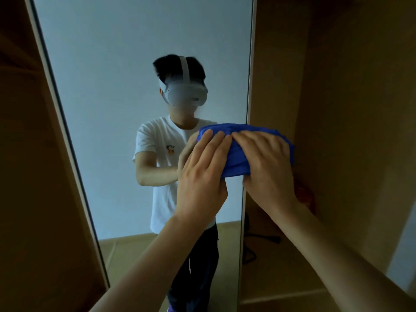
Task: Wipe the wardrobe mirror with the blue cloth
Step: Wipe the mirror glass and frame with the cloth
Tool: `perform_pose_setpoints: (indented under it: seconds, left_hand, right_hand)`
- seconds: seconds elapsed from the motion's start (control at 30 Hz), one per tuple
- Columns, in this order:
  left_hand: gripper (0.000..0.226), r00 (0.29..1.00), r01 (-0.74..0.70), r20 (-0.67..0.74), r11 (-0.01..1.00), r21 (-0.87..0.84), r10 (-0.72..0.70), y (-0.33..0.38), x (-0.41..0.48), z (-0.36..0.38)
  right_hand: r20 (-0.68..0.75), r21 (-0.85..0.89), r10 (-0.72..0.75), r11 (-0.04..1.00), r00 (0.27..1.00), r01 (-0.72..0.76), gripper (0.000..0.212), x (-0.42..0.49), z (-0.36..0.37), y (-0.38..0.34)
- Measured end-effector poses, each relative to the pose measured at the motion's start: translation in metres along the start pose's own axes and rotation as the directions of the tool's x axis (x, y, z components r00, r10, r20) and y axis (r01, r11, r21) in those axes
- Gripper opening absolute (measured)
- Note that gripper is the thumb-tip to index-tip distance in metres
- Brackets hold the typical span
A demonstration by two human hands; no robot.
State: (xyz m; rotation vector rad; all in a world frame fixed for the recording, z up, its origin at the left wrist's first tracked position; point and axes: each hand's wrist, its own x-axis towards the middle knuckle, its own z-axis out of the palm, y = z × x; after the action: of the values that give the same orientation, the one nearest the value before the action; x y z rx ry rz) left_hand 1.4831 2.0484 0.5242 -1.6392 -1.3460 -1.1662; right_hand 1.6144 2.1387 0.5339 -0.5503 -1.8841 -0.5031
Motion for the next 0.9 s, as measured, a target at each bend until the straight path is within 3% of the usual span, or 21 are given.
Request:
perform_pose_setpoints:
  seconds: [0.27,0.5,0.7,0.9]
  left_hand:
    - [0.062,0.995,0.064,0.075,0.998,-0.013,-0.063,0.004,-0.064,0.018]
    - [0.066,0.985,0.104,0.141,0.995,-0.012,-0.101,0.009,-0.107,0.026]
    - [0.065,0.976,0.109,0.191,0.994,0.001,-0.107,0.009,-0.150,0.038]
    - [0.065,0.950,0.158,0.272,0.987,-0.007,-0.151,0.011,-0.199,0.050]
  right_hand:
    - [0.042,-0.003,0.010,1.000,0.999,-0.010,0.071,-0.063,0.019,-0.005]
    - [0.074,0.021,0.023,0.999,0.997,-0.025,0.059,-0.108,0.030,-0.011]
    - [0.182,0.008,0.031,0.999,0.983,-0.033,0.068,-0.149,0.038,-0.014]
    - [0.250,0.023,0.045,0.998,0.967,-0.052,0.063,-0.195,0.049,-0.020]
